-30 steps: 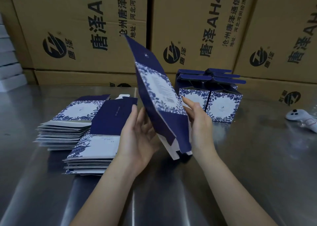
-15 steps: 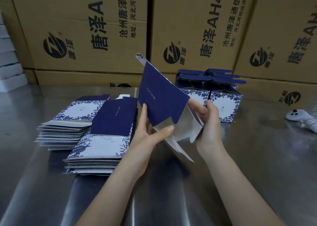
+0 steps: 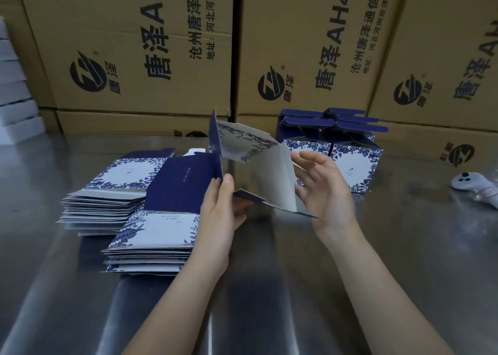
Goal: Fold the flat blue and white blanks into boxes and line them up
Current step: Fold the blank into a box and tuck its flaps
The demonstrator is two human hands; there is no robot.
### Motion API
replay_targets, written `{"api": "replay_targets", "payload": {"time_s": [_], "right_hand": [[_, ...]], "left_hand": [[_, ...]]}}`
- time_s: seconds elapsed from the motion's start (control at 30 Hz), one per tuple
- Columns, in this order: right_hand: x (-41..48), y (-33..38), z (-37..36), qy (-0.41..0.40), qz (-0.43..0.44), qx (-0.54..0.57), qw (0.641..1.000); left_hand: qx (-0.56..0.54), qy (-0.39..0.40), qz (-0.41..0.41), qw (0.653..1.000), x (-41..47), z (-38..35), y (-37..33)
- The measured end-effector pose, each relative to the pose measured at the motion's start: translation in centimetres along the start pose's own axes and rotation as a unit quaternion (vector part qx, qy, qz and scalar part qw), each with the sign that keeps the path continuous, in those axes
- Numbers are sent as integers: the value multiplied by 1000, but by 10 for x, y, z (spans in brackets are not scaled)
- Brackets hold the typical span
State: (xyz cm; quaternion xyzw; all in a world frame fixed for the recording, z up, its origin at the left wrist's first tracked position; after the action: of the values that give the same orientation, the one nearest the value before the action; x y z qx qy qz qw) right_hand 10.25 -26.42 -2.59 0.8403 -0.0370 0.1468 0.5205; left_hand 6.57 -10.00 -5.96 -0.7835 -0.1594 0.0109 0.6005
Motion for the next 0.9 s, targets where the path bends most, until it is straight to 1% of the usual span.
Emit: {"api": "replay_targets", "payload": {"time_s": [0.1, 0.17, 0.23, 0.37, 0.43, 0.47, 0.53, 0.6, 0.73, 0.83, 0.9], "right_hand": [[-4, 4, 1, 6, 42, -11, 999], [-7, 8, -1, 17, 73, -48, 996], [-10, 11, -5, 47, 99, -108, 988], [-14, 10, -13, 105, 140, -248, 953], [-16, 8, -14, 99, 163, -313, 930], [-16, 6, -15, 88, 164, -332, 925], [-17, 5, -16, 55, 147, -330, 931], [-15, 6, -15, 42, 143, -320, 935], [-11, 8, -8, 86, 100, -285, 949], [-9, 9, -4, 83, 82, -290, 950], [-8, 8, -4, 65, 100, -316, 941]], "left_hand": [[-23, -17, 12, 1000, 1, -2, -2], [-27, -21, 13, 999, 2, -2, -4], [-31, -22, 13, 999, 4, -1, -5], [-55, -26, 27, 998, 5, 0, -6], [-74, -36, 40, 996, 6, 1, -6], [-78, -41, 42, 995, 6, 2, -6], [-76, -46, 43, 995, 7, 4, -5], [-71, -39, 47, 996, 7, 5, -4], [-70, -32, 44, 996, 6, 4, -7], [-69, -30, 37, 996, 6, 4, -9], [-67, -28, 33, 997, 5, 4, -11]]}}
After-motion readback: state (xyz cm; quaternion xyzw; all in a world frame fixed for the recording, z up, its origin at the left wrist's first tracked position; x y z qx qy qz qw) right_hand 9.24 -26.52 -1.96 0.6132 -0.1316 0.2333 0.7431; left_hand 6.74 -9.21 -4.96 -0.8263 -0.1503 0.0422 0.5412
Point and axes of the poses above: each hand's wrist, its own x-axis towards the middle knuckle, its own z-axis out of the back of the hand, y = z × x, the point moved 2 cm from there along x, towards the middle knuckle, and after that the axes turned 6 degrees about -z, right-handed, at the moved point
